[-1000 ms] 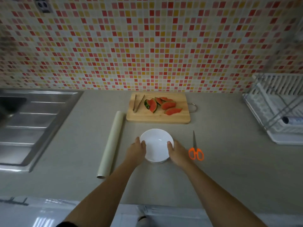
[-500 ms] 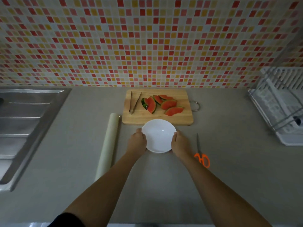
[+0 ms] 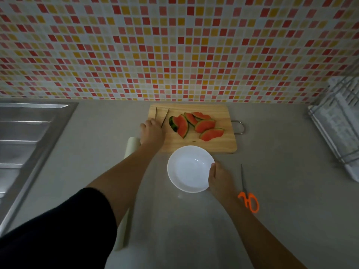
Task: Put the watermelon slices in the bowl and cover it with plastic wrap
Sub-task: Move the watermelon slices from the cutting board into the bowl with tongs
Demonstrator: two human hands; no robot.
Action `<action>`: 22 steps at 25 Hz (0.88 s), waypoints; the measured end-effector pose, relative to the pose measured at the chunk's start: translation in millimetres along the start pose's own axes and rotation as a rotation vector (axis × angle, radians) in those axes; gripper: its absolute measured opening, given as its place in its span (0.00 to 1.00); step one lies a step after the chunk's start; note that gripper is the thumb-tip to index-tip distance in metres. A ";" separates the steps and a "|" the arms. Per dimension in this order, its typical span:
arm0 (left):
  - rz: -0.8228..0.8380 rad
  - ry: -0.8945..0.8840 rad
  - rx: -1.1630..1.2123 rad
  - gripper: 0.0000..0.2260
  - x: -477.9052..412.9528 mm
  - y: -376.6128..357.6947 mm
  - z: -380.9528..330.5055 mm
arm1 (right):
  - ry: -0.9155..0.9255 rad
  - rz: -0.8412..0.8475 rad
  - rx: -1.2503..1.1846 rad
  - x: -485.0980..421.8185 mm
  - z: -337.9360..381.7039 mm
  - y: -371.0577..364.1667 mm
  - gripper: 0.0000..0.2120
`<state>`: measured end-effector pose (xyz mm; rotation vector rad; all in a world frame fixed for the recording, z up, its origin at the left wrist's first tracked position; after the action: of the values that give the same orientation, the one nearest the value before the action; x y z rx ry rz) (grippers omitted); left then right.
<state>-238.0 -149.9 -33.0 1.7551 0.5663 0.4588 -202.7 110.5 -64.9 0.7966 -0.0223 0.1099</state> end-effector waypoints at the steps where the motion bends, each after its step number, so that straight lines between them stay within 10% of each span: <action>1: 0.026 0.027 -0.016 0.19 -7.6 -5.4 1.3 | 0.010 -0.001 0.005 -1.4 -1.0 -1.1 0.13; 22: 0.386 0.287 0.592 0.19 -9.9 15.3 35.5 | 0.064 0.044 0.034 -6.4 2.8 -0.9 0.17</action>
<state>-223.4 -186.5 -27.0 2.4034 0.6028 0.8892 -208.9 107.2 -64.0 0.8264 0.0228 0.1779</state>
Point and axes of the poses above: each hand's wrist, its own x-axis away from the middle knuckle, its own y-axis out of the back of the hand, z = x × y, the point moved 5 cm from there along -x, towards the middle knuckle, and after that the axes turned 5 degrees about -z, right-handed, at the moved point
